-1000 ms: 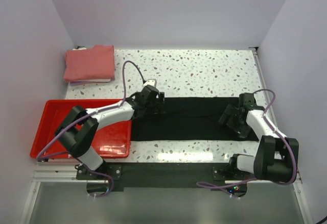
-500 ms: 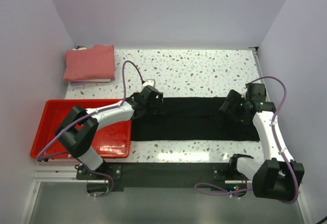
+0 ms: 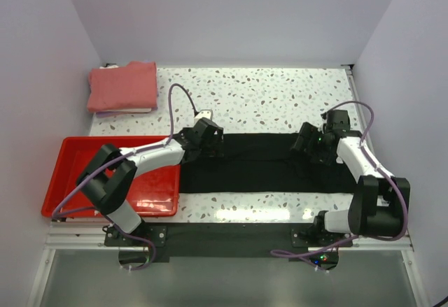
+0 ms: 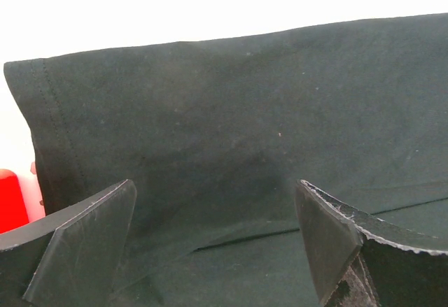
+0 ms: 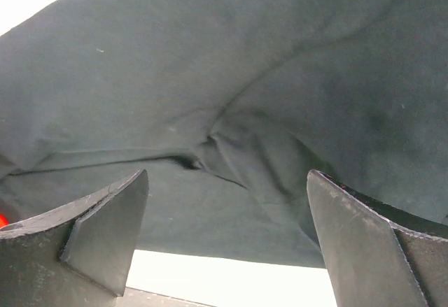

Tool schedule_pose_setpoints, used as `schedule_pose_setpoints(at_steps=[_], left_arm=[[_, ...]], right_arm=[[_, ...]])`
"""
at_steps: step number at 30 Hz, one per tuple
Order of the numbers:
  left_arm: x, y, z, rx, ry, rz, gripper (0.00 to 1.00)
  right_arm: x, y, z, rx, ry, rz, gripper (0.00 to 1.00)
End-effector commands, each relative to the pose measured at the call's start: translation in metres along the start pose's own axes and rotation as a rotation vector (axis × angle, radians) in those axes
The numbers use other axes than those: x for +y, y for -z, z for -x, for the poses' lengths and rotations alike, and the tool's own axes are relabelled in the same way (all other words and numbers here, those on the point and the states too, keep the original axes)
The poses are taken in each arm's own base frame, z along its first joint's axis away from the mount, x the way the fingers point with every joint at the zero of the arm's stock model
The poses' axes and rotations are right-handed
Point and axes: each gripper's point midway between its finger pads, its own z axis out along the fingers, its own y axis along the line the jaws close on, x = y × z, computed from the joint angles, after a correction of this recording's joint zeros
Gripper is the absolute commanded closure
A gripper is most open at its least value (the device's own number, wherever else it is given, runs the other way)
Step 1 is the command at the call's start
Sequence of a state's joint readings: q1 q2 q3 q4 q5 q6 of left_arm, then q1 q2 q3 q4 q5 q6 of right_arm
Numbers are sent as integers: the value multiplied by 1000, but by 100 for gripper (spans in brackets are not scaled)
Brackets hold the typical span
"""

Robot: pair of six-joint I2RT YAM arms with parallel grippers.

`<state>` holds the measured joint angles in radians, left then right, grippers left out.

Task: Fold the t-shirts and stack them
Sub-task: Fold the tshirt

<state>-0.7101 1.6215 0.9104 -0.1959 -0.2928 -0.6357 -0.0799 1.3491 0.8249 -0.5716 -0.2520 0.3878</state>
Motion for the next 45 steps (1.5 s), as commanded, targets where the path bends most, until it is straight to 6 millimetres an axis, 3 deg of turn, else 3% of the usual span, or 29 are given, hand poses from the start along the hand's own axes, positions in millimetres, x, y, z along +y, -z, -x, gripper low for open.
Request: schedule_pose_setpoints(at_steps=[1,6,10,17,24,29,35,40,41,42,44,45], left_arm=[[1,-5,3,-27,6,14,0],[1,-7,3,-19,6,26,0],[3,-10,1,-14,2,40,0],[5,-12,0,-3,2,57,0],[4,-13,-1,2,1,50,0],[-2,-16,-2,9,-10,26,0],[-5,-24,-19,67,-10,2,0],[-6,-18,-50,156,37,-42,0],[-4,-16,-55,170,49,-33,0],[-2,-10,-62,191,52,-23,0],[0,-3,-77,222,66,-20,0],[-7,6,-82,232,60,-51,0]], right_arm=[[-11,-4,-9,-2,3,-41,1],[-34,-3,-52,97,-41,-117,1],[-39,11,-62,89,-39,-142,1],[-24,30,-34,-8,-38,-112,1],[-36,31,-10,-97,-104,-209,1],[-40,14,5,-106,-143,-231,1],[-41,-19,35,-104,-160,-243,1],[-24,-49,58,-63,-152,-159,1],[-17,-52,71,-81,-130,-130,1],[-15,-66,72,-58,-126,-108,1],[8,-75,92,-62,-95,-3,1],[10,-89,90,-25,-88,3,1]])
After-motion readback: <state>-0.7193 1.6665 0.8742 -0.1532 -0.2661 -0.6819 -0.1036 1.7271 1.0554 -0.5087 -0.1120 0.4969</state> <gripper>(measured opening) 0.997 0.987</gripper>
